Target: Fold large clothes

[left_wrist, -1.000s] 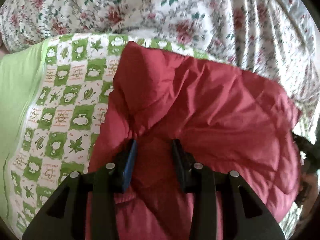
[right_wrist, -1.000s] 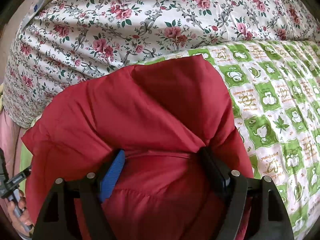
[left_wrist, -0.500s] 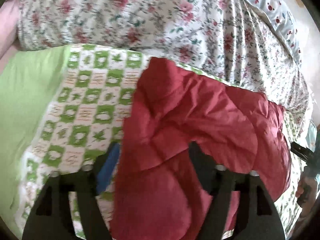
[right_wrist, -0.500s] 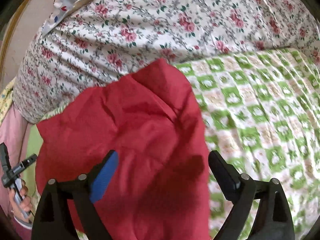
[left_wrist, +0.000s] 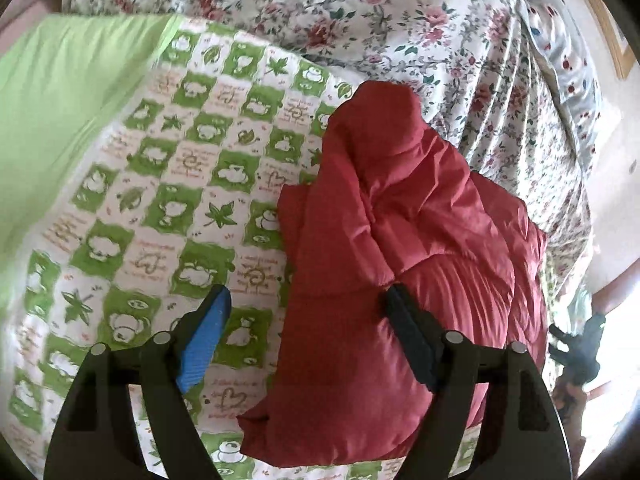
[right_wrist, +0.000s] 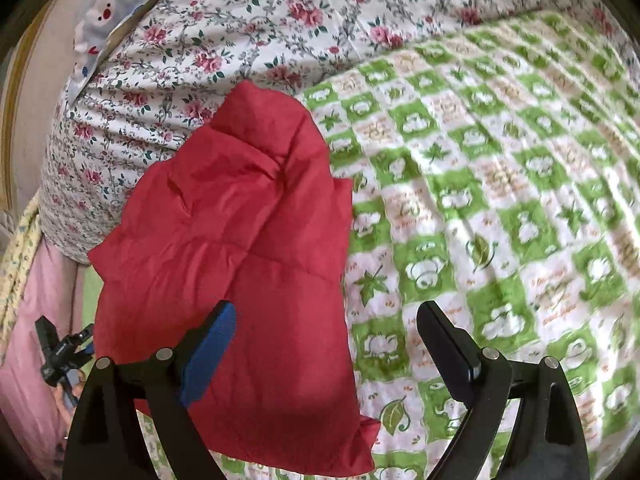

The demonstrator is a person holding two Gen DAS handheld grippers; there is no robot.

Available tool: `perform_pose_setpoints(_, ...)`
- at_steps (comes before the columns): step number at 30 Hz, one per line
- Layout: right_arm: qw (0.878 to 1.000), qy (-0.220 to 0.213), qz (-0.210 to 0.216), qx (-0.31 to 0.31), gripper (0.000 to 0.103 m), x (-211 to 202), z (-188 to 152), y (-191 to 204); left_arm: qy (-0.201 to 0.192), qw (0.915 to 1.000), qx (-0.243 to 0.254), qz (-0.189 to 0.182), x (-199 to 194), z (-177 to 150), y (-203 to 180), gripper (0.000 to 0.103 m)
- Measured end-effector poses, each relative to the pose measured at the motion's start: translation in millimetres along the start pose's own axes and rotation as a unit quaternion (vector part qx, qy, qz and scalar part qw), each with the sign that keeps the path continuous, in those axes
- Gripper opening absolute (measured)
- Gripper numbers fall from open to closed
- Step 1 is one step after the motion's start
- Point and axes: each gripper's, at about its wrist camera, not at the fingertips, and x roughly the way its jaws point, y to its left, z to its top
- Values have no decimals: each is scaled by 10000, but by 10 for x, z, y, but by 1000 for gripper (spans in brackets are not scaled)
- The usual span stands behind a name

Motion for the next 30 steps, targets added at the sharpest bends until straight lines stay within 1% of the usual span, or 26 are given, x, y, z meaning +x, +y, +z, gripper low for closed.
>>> perform_pose_setpoints(5, 9992, 147, 305, 204, 94, 135, -34, -48, 92, 9988, -263, -410, 102, -5, 99, 81)
perform_pose_setpoints(6, 9990, 173, 350, 239, 94, 159, -34, -48, 116, 9983, -320, -470, 119, -11, 116, 83)
perform_pose_setpoints(11, 9972, 271, 562, 407, 96, 265, -44, -57, 184, 9960, -552, -679, 208, -24, 164, 84)
perform_pose_setpoints(16, 9952, 328, 752, 533, 96, 366, -18, -17, 267, 9935, -626, -907, 290, -31, 127, 84)
perform_pose_setpoints(22, 9923, 409, 1010, 584, 96, 462, -18, 46, 409, 9881, -782, -1263, 466, -51, 64, 86)
perform_pose_setpoints(25, 9917, 435, 1078, 551, 96, 499, -21, 89, 414, 9871, -802, -1321, 516, -61, 22, 86)
perform_pose_setpoints(30, 9912, 482, 1137, 476, 95, 518, -13, 140, 323, 9889, -731, -1250, 501, -60, -19, 86)
